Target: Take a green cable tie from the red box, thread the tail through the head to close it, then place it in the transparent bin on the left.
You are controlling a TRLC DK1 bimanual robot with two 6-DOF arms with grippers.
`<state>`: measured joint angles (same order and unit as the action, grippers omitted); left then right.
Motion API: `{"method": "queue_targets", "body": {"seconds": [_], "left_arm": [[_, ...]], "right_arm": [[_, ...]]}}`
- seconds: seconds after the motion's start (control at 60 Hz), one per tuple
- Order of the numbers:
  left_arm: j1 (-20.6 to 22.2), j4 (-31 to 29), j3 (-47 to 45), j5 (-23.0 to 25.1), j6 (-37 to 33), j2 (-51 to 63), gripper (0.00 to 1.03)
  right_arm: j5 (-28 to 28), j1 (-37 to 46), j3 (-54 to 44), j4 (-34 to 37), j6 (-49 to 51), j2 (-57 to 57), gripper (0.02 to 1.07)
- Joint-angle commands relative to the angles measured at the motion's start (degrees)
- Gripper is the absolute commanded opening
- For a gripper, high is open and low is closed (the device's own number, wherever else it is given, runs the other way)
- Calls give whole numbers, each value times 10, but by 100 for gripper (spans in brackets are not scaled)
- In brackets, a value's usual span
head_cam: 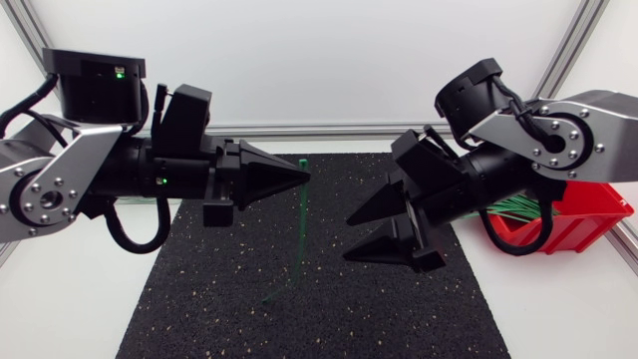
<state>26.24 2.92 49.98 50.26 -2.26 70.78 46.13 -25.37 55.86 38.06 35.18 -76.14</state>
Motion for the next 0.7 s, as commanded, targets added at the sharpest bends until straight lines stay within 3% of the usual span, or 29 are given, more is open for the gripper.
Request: {"method": "queue_targets", "body": {"seconds": [0.0, 0.117, 0.3, 0.683], "left_arm": [[-15, 3, 25, 0, 37, 23, 4], [-40, 2, 38, 18, 60, 33, 4], [-79, 0, 69, 83, 153, 71, 4], [-128, -3, 101, 172, 241, 128, 4]], "right_arm": [[-3, 1, -16, 3, 73, 9, 102], [-29, -5, -49, -64, 89, 50, 102], [-41, 0, -45, -40, 155, 53, 102], [-94, -16, -29, -25, 263, 41, 102]]}}
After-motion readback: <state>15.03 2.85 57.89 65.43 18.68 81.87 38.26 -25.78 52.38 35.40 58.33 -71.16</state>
